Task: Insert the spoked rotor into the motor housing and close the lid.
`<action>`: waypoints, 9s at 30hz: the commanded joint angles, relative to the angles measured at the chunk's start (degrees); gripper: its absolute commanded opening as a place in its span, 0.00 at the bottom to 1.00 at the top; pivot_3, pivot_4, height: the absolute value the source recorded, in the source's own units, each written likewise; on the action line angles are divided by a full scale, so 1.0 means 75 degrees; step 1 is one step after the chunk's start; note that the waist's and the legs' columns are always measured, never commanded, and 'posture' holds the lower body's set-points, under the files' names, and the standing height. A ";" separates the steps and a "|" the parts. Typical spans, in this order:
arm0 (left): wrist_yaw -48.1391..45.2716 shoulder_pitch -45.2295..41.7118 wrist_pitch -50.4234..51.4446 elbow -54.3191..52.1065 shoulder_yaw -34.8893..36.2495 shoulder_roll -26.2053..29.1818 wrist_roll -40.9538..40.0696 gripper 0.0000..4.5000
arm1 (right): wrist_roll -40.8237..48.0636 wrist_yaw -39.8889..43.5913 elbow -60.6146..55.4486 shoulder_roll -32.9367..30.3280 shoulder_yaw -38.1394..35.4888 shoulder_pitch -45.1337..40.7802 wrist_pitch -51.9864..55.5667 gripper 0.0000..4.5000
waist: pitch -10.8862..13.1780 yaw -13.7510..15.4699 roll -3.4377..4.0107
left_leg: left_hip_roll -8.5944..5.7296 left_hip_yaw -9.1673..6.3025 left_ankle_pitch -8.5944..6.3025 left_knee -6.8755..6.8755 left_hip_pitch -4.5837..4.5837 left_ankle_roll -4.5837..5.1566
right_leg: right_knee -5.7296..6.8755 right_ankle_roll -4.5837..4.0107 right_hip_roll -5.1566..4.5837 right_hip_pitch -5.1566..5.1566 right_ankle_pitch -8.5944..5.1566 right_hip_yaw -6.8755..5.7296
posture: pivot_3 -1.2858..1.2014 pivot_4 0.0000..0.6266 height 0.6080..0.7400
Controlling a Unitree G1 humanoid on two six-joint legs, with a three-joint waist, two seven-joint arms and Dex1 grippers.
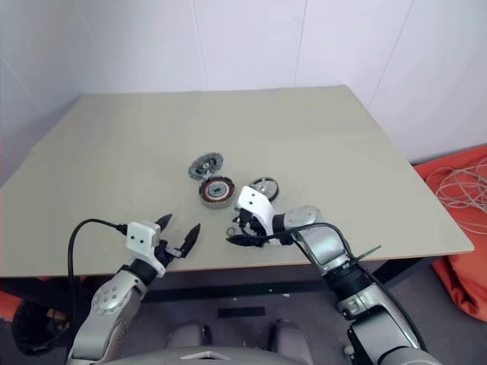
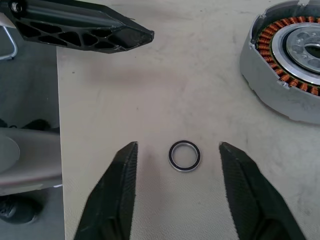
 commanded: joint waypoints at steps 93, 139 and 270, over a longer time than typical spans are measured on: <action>0.0004 -0.0077 -0.0224 -0.0036 0.0047 -0.0095 -0.0003 1.00 | -0.0649 -0.2353 0.5487 0.2492 -0.1074 -0.3842 -0.1232 0.13 | 0.0001 -0.0036 0.0001 | 0.0019 0.0001 -0.0003 0.0042 0.0001 0.0002 | 0.0020 -0.0022 0.0003 -0.0018 0.0013 -0.0007 | 0.52 0.00 1.00; -0.0047 -0.0048 -0.0275 0.0054 0.0009 -0.0150 -0.0045 1.00 | -0.0857 -0.2171 0.3674 0.2495 -0.0720 -0.3146 -0.0138 0.01 | 0.0003 -0.0032 0.0004 | 0.0025 0.0003 -0.0002 0.0044 0.0002 0.0000 | 0.0020 -0.0024 0.0004 -0.0021 0.0015 -0.0008 | 0.52 0.00 1.00; -0.0173 -0.0145 -0.0141 0.0177 0.0053 -0.0098 -0.0130 1.00 | 0.2687 -0.4653 0.0074 0.1302 -0.6265 -0.1831 0.7812 0.99 | 0.0013 0.0025 0.0031 | 0.0017 0.0004 0.0023 0.0045 0.0018 -0.0041 | 0.0018 -0.0013 0.0003 -0.0004 0.0011 -0.0006 | 0.52 0.00 1.00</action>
